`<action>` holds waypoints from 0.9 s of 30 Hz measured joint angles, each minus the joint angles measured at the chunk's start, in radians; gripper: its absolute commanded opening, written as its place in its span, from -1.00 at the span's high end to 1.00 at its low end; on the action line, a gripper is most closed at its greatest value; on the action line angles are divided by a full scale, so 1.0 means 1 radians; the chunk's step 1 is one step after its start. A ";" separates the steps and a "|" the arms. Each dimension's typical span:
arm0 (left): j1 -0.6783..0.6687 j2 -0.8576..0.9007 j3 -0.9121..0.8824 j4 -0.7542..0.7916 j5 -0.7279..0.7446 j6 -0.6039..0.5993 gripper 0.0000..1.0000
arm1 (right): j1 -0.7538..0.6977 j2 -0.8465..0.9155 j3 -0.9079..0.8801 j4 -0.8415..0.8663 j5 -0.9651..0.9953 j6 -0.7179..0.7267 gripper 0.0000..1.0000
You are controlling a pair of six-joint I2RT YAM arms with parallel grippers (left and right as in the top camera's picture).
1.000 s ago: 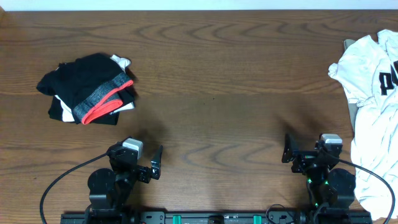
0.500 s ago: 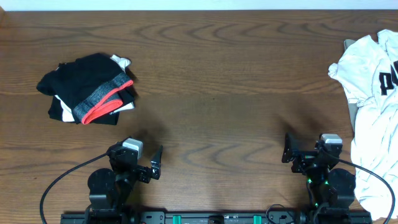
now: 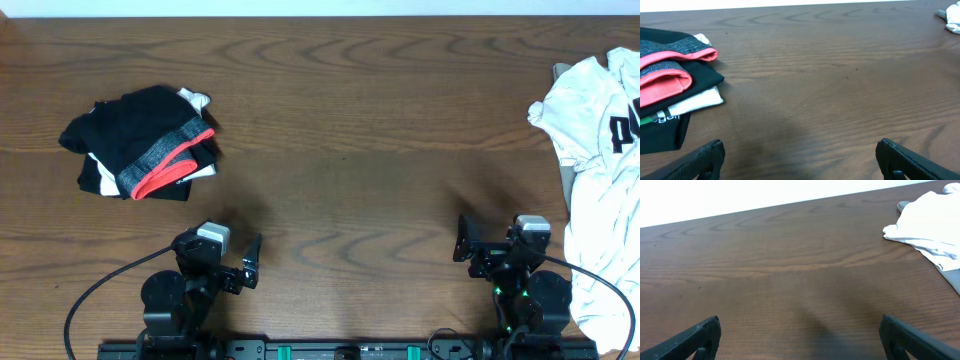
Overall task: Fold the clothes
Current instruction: 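Raise both grippers from rest toward the table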
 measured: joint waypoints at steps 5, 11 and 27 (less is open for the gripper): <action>0.000 0.000 0.000 0.000 -0.001 0.000 -0.96 | 0.000 0.000 0.000 0.000 0.000 0.000 -0.98; 0.000 0.000 -0.005 0.034 -0.003 0.000 -0.96 | 0.000 0.000 0.000 0.013 0.000 0.000 -0.99; 0.000 0.014 0.002 0.092 -0.003 -0.105 -0.96 | 0.000 0.004 0.001 0.152 -0.160 0.064 -0.99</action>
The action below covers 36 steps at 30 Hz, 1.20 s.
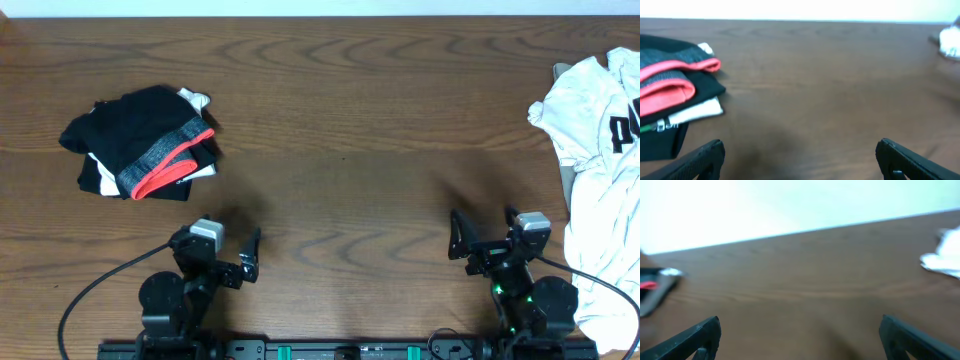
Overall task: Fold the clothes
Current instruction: 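Raise both grippers from rest toward the table, then reach the right gripper to the white T-shirt and grasp its edge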
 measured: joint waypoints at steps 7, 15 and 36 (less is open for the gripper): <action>0.000 0.244 0.229 0.016 0.000 -0.065 -0.96 | 0.000 0.214 0.105 0.002 -0.060 0.049 -0.98; 0.000 0.785 0.718 -0.213 -0.004 -0.080 -0.96 | 0.000 0.727 0.499 -0.153 -0.025 0.062 -0.98; 0.000 1.106 1.103 -0.510 -0.024 -0.078 -0.96 | -0.172 1.678 1.475 -0.658 0.107 0.038 -0.88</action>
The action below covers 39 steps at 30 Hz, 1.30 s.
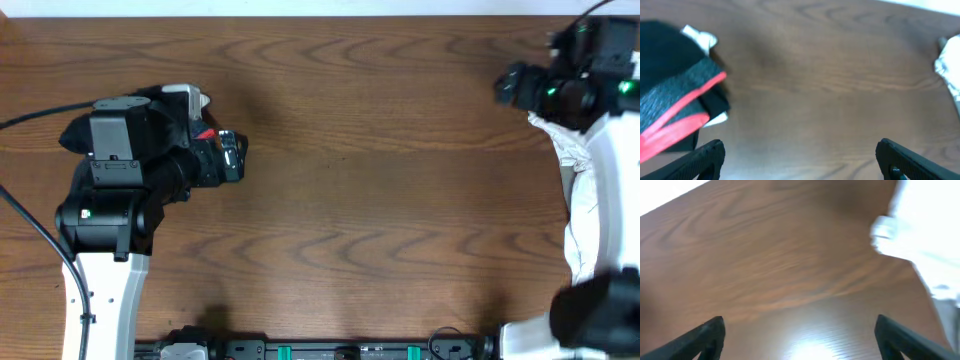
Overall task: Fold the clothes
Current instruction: 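Reach the right gripper to the white T-shirt and grasp its edge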
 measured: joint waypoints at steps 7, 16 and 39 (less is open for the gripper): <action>0.000 0.000 0.000 -0.057 -0.019 0.000 -0.96 | -0.146 0.219 0.016 0.013 0.055 0.092 -0.79; 0.000 -0.001 0.000 -0.057 -0.022 0.000 -0.96 | -0.162 0.351 0.016 0.182 0.084 0.169 -0.34; 0.000 -0.001 0.000 -0.132 -0.025 0.000 -0.96 | -0.156 0.505 0.016 0.290 0.114 0.355 0.98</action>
